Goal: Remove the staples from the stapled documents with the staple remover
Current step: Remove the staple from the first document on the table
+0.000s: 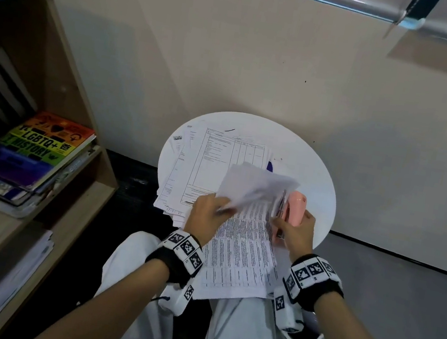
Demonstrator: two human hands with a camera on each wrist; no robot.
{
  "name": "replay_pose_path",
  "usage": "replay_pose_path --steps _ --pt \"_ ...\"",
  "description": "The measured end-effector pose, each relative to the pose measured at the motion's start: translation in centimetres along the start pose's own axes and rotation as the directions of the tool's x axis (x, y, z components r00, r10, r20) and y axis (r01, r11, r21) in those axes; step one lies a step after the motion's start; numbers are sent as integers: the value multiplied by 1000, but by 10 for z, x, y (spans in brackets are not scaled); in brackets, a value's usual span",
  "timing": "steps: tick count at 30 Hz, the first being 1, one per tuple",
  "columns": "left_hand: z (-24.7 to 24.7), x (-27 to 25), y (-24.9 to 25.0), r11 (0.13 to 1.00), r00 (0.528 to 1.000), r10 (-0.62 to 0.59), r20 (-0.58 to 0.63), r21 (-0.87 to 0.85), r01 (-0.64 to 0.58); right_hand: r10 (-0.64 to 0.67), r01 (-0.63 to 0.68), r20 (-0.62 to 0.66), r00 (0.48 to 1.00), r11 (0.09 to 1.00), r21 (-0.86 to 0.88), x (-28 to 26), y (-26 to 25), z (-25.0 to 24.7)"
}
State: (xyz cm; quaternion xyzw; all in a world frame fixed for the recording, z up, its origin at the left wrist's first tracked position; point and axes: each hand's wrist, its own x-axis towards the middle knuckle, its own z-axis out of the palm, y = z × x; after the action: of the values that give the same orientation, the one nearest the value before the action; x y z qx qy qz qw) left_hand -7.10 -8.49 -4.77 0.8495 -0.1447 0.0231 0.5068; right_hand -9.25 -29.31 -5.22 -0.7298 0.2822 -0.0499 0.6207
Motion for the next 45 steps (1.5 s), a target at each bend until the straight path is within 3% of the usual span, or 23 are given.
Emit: replay_pose_path --steps 3,7,10,12,14,16,18,20,22,25,27,31,33,38,45 --pt "1 -12 -3 991 994 106 -4 -82 -106 5 -5 72 997 1000 1 -4 -1 -10" --pt "5 -13 -7 964 994 56 -92 -256 -78 -9 3 186 982 999 34 -17 -13 -26" --pt "-1 -5 6 965 980 -61 -188 -263 10 -77 78 112 991 997 -6 -24 -22 -28" --pt "-8 3 31 980 951 48 -307 -168 -103 -205 205 -16 979 978 35 -37 -39 -25" --pt "-19 15 66 972 895 174 -411 -73 -222 -355 365 -127 926 928 72 -50 -60 -23" --pt "-35 28 95 944 863 215 -458 -128 -303 -464 478 -129 877 871 118 -58 -79 -25" --pt "-53 38 112 887 893 158 -422 -336 -316 -527 529 -54 848 834 156 -59 -93 -32" --pt "-69 47 113 834 946 101 -308 -493 -250 -549 531 65 833 828 181 -54 -99 -41" --pt "-78 56 102 851 978 82 -191 -497 -169 -546 514 160 823 834 199 -51 -104 -49" --pt "-81 62 91 907 991 21 -130 -416 -74 -567 487 258 782 815 315 -50 -106 -51" --pt "-79 60 91 904 989 41 -140 -416 -96 -567 463 287 772 811 359 -49 -106 -46" --pt "-76 62 97 874 978 42 -205 -467 -136 -559 469 225 798 810 352 -43 -102 -42" --pt "-76 64 99 884 974 28 -227 -449 -130 -562 469 271 782 816 339 -44 -106 -40" --pt "-73 65 119 892 950 196 -244 -359 -276 -582 473 280 764 800 370 -48 -128 -29" --pt "-85 73 125 851 894 135 -428 -412 -326 -648 576 183 739 749 328 -36 -143 -26"
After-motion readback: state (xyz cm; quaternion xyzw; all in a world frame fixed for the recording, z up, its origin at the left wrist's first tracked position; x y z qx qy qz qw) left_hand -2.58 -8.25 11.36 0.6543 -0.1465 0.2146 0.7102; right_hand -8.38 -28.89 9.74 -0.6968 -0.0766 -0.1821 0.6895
